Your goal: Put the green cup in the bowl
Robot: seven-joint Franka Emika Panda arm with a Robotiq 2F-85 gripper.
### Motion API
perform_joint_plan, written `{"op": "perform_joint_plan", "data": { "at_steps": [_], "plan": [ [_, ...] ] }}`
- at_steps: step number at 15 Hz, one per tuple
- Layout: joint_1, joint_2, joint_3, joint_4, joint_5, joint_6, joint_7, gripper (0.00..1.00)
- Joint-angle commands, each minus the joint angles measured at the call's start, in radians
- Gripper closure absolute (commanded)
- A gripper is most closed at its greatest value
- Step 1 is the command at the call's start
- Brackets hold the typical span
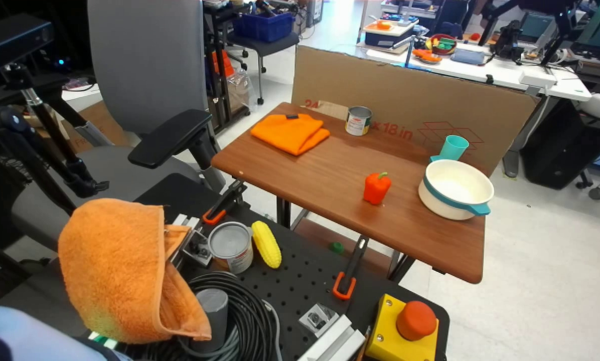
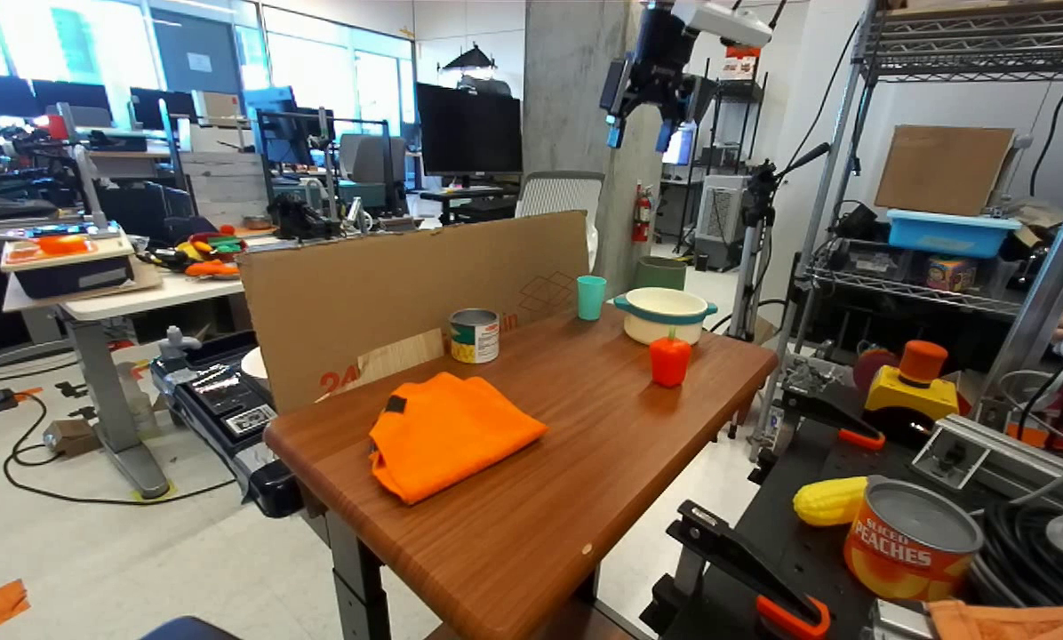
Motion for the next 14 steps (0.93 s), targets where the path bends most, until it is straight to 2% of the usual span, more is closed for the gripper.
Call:
{"op": "perform_joint_plan", "data": {
  "at_steps": [1,7,14],
  "plan": [
    [-0.044,0.148,0.047,0.133,-0.007,0.021,-0.056,0.0],
    [-0.058,0.353,0.071,0.289,-0.051,0.001,-0.061,0.0],
    [-0.049,0.53,0.081,0.437,-0.105,-0.053,-0.046,0.0]
  ]
}}
